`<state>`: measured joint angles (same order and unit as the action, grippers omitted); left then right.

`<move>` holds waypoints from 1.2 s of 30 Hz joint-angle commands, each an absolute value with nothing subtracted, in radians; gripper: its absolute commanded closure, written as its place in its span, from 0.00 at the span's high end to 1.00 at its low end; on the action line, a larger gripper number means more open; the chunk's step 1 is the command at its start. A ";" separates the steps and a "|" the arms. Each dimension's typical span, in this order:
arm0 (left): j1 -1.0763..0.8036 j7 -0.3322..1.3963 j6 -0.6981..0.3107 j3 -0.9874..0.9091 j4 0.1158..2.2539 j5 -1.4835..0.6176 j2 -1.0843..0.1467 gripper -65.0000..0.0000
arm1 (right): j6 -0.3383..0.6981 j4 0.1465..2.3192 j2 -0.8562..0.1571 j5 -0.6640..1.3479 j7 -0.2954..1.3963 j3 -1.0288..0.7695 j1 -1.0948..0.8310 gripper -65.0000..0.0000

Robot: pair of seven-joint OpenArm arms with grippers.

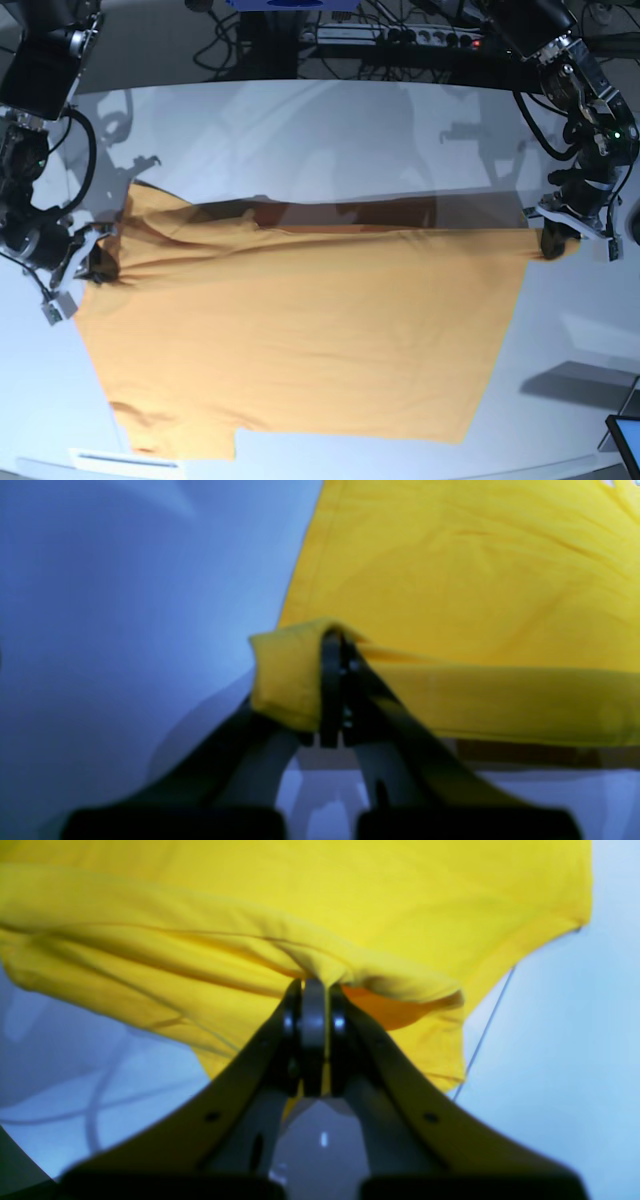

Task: Fold the T-shirt properly
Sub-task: 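Lower the folded edge onto the shirt body with both grippers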

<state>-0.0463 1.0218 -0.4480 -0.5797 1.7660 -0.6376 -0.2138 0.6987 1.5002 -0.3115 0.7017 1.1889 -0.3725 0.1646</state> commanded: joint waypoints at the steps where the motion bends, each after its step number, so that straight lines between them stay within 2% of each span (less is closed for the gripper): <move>1: -0.018 0.995 -0.444 -0.585 1.767 -0.644 -0.236 0.00 | 0.698 1.517 -0.331 0.714 1.162 -0.378 0.197 0.00; 9: 0.065 0.995 -0.444 -0.541 1.692 -0.634 -0.259 0.00 | 0.698 1.518 -0.332 0.714 1.162 -0.378 0.211 0.00; 14: 0.122 0.990 -0.444 -0.449 1.670 -0.518 -0.262 0.00 | 0.698 1.518 -0.332 0.714 1.162 -0.378 0.211 0.00; 19: 0.180 0.990 -0.444 -0.409 1.664 -0.495 -0.255 0.00 | 0.698 1.517 -0.332 0.714 1.162 -0.378 0.213 0.00; 24: 0.237 0.987 -0.444 -0.409 1.549 -0.495 -0.259 0.00 | 0.698 1.517 -0.332 0.713 1.150 -0.380 0.213 0.00; 36: 0.242 0.851 -0.444 -0.409 1.377 -0.493 -0.263 0.00 | 0.698 1.397 -0.363 0.713 1.076 -0.377 0.214 0.00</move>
